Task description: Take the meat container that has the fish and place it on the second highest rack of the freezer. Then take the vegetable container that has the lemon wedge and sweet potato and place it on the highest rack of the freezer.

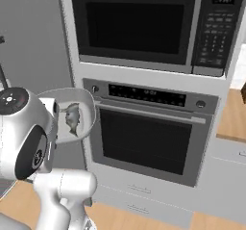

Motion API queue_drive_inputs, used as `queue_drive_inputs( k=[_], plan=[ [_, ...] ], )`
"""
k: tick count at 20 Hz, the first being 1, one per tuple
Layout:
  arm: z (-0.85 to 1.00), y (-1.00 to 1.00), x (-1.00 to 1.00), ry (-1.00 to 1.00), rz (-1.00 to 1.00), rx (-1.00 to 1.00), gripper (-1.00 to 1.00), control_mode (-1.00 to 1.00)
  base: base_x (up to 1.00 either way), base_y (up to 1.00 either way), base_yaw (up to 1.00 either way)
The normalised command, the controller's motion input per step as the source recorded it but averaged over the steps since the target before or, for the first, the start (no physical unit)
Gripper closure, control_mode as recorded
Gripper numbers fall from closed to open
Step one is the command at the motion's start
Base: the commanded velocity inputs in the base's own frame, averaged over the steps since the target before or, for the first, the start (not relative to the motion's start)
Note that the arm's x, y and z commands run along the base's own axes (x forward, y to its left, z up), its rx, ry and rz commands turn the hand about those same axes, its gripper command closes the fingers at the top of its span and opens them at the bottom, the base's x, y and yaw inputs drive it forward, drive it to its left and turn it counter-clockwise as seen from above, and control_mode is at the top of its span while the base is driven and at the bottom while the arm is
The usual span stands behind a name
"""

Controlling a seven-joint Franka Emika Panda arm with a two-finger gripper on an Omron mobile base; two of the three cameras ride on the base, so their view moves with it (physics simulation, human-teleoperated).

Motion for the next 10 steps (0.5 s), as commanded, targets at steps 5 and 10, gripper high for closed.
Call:
queue_drive_inputs(
  k=[5, 10],
  plan=[
    [0.0, 0.0, 0.0, 0.0, 0.0, 0.0, 1.0, 1.0, -0.06, 0.98, -0.26],
    [0.0, 0.0, 0.0, 0.0, 0.0, 0.0, 1.0, 1.0, -0.04, 0.94, -0.14]
  ],
)
